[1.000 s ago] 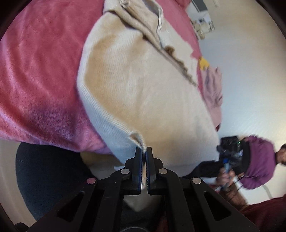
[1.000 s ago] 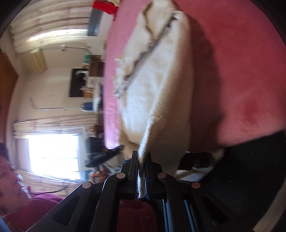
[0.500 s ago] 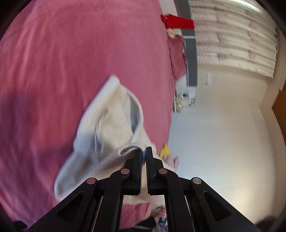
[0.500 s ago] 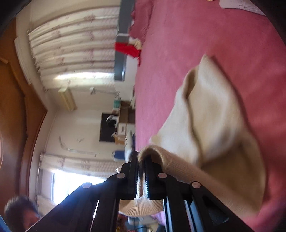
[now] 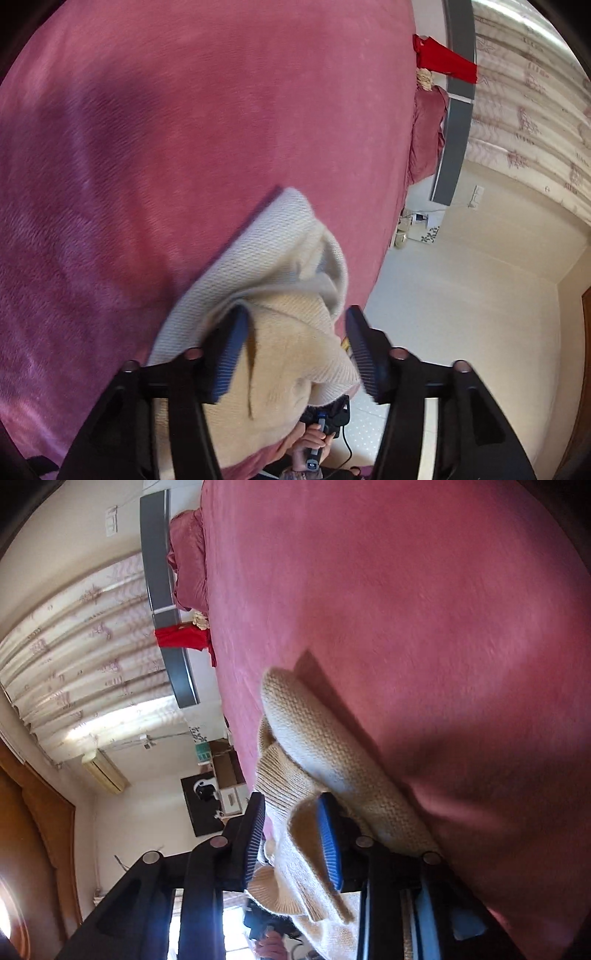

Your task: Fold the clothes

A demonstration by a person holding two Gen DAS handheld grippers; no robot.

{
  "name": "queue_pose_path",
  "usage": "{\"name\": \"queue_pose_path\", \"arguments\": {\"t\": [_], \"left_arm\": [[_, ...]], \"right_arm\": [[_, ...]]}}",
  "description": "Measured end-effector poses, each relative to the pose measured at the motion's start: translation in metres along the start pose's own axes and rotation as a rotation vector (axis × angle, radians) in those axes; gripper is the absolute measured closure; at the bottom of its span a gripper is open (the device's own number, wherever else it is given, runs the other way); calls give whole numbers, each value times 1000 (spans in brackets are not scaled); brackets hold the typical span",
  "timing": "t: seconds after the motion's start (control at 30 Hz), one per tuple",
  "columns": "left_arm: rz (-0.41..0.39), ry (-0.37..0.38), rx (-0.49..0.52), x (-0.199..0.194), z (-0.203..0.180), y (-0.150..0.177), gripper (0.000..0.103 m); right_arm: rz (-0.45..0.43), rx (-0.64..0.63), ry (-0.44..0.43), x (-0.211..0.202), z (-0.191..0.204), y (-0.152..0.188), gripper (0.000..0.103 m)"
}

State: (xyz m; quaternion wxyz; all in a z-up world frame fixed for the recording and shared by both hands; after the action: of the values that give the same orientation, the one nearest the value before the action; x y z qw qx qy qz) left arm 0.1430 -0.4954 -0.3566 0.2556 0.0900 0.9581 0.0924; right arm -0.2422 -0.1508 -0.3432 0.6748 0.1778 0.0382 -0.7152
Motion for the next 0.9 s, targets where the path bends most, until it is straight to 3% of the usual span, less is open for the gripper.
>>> {"name": "queue_pose_path", "arguments": {"t": [0.1, 0.33, 0.53, 0.7, 0.9], "left_arm": [[-23, -58, 75, -19, -11, -2, 32], [-78, -181, 284, -49, -19, 9, 30], [87, -220, 446, -14, -14, 67, 30], [149, -190, 381, 14, -7, 82, 30], [163, -173, 351, 23, -13, 74, 30]], "right_arm": [[14, -66, 42, -4, 9, 7, 66], [112, -185, 62, -4, 18, 42, 60], [160, -243, 66, 4, 18, 61, 60], [197, -291, 69, 10, 18, 76, 60], [164, -309, 46, 1, 31, 58, 59]]}}
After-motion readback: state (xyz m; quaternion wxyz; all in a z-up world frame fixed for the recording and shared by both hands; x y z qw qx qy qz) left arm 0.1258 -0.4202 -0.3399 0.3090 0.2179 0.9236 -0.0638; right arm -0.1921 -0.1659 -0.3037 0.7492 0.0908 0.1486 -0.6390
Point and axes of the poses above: each gripper's, at about its wrist camera, not at the fingertips, and x roughly the way its jaws point, z to its left, y to its underside, the point moved 9 cm from there along x, roughly the way its jaws point, and after that the axes turned 8 degrees about -z, right-handed, at the moved point
